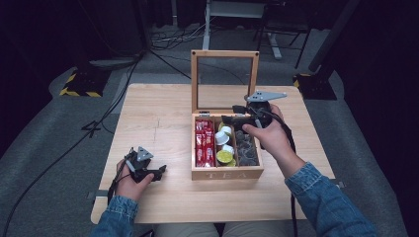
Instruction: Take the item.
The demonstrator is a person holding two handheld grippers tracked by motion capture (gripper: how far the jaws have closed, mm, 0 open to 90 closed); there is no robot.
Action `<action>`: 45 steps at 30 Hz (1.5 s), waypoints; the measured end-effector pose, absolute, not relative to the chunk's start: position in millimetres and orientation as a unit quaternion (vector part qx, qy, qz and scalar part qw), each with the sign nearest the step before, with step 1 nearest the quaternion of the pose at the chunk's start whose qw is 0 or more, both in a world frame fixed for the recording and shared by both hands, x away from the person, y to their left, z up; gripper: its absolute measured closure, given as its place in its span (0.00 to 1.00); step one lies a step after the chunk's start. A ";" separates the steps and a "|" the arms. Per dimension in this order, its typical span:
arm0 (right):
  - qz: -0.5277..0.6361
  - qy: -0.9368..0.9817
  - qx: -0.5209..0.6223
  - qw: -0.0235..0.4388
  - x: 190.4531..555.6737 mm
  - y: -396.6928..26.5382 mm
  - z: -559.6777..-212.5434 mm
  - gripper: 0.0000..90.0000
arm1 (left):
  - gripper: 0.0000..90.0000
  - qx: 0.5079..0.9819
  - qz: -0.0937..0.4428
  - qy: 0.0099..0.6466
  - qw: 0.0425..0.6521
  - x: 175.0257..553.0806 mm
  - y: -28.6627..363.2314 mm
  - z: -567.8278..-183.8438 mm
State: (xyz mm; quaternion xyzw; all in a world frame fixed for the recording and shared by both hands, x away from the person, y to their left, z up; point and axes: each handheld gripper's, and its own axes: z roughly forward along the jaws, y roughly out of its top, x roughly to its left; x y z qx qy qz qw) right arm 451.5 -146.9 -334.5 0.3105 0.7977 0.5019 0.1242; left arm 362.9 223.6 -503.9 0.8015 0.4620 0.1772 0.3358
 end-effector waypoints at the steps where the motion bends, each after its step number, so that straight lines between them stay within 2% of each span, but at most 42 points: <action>1: 0.501 0.799 0.310 0.119 451.4 -144.9 -336.6 0.44 | 0.25 0.802 0.177 0.462 0.336 362.6 223.6 -503.9; 6: 0.478 0.814 0.309 0.115 449.5 -136.0 -345.2 0.51 | 0.25 0.802 0.177 0.460 0.337 360.8 223.6 -504.1; 14: 0.448 0.838 0.295 0.102 445.8 -117.1 -360.3 0.56 | 0.25 0.803 0.177 0.459 0.337 360.4 223.8 -504.0; 17: 0.443 0.842 0.293 0.093 445.0 -110.8 -366.1 0.56 | 0.25 0.803 0.177 0.459 0.337 360.4 223.9 -504.0; 21: 0.433 0.848 0.284 0.113 444.8 -105.0 -372.5 0.55 | 0.25 0.803 0.177 0.459 0.337 360.4 223.9 -504.0; 36: 0.379 0.871 0.303 0.083 444.3 -86.7 -403.5 0.54 | 0.25 0.803 0.177 0.459 0.337 360.4 223.9 -503.9; 45: 0.353 0.876 0.318 0.082 444.1 -76.8 -415.5 0.50 | 0.25 0.803 0.177 0.459 0.337 360.4 223.9 -503.9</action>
